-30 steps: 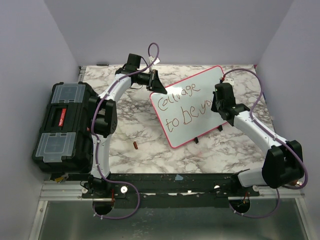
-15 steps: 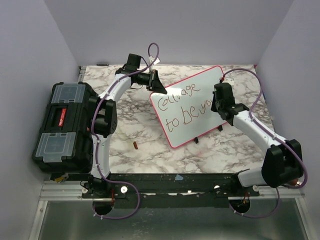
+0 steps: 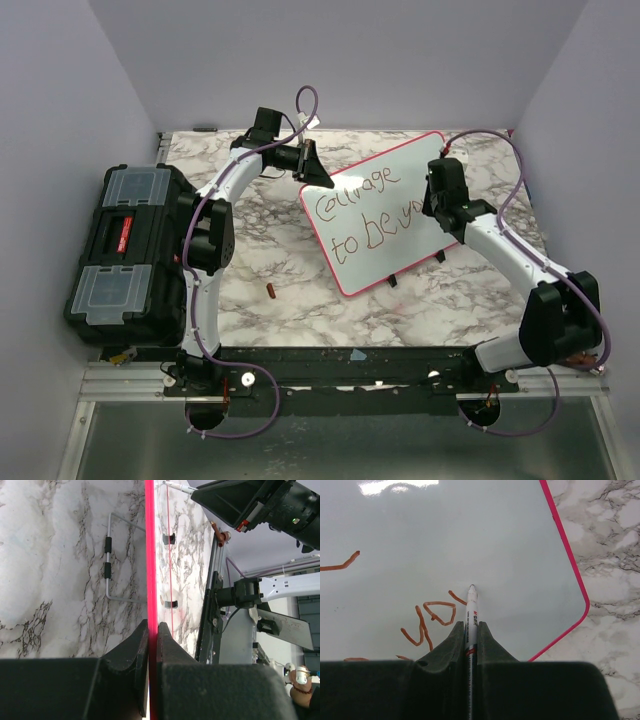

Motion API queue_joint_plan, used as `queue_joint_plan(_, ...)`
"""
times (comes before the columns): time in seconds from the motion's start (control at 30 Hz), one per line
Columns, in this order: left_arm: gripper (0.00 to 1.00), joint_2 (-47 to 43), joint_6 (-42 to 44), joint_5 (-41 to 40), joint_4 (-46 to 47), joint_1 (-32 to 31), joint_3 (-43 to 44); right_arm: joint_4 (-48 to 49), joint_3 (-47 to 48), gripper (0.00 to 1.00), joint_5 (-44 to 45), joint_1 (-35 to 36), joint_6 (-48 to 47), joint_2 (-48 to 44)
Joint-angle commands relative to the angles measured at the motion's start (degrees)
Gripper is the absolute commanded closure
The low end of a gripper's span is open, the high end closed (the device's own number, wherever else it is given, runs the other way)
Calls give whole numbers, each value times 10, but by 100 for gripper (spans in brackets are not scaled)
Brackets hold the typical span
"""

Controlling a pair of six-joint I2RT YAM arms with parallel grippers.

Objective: Write a sentence on the whiteboard

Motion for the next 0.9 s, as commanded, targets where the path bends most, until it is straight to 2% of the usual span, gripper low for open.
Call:
queue_joint_plan(0.0, 100, -14, 58, 8, 44, 5, 1, 3, 23, 99, -4, -4, 5, 21)
queue_joint_plan(0.3, 100, -14, 59, 8, 43, 5, 1, 5, 46, 99, -14, -4, 8, 41)
queue_joint_plan(0.87, 100, -14, 58, 7, 43, 6, 1, 10, -14, 99, -27, -4, 23, 8)
